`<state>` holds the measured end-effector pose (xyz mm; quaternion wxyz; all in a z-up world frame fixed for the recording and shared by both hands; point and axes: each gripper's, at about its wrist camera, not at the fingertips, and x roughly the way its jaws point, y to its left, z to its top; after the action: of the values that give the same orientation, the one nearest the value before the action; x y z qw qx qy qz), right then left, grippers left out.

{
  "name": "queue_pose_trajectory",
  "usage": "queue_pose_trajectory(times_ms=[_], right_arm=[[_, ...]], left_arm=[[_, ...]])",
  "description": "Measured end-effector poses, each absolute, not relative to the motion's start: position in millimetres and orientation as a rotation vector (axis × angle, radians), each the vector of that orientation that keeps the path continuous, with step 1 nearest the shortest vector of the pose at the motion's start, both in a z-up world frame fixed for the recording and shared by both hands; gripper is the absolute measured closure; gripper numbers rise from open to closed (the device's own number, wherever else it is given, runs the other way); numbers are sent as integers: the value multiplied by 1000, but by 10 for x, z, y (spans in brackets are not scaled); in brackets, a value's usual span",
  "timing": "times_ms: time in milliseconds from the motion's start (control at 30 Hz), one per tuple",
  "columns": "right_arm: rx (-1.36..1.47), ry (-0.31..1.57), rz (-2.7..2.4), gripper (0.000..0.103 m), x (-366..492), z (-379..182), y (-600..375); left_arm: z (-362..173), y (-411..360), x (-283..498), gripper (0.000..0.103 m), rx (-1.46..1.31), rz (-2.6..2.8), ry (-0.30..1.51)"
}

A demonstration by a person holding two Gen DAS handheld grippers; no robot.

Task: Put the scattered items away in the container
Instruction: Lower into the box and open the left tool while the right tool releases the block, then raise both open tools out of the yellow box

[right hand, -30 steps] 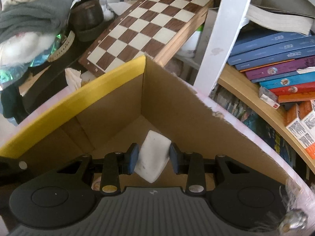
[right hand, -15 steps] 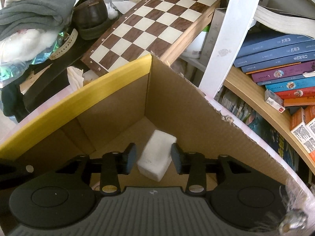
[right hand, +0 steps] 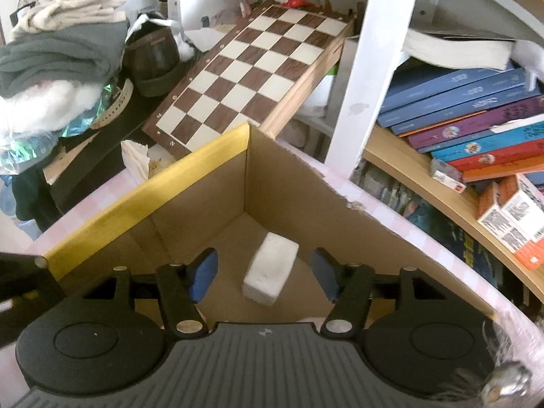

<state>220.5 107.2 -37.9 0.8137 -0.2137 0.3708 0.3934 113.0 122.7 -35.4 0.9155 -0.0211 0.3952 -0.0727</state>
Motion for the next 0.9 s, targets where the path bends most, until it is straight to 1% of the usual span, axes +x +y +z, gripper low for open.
queue_pose_trajectory(times_ms=[133, 400, 533, 700, 767, 800, 900], right_arm=[[-429, 776, 822, 40, 2076, -244, 923], [-374, 744, 789, 38, 1809, 26, 616], [-335, 727, 782, 35, 1612, 132, 384], [-318, 717, 761, 35, 1385, 160, 141], [-313, 713, 751, 35, 1295, 161, 48], [-310, 711, 746, 34, 1251, 159, 1], [-300, 709, 732, 33, 1123, 148, -141]], left_arm=[[-179, 1264, 974, 30, -30, -137, 778], [-7, 1273, 642, 29, -35, -85, 722], [32, 1266, 529, 29, -40, -62, 702], [47, 1229, 425, 29, -41, -34, 695], [39, 1214, 396, 27, -40, -21, 697], [35, 1207, 382, 24, -40, -15, 698], [21, 1167, 344, 24, -38, -5, 704]])
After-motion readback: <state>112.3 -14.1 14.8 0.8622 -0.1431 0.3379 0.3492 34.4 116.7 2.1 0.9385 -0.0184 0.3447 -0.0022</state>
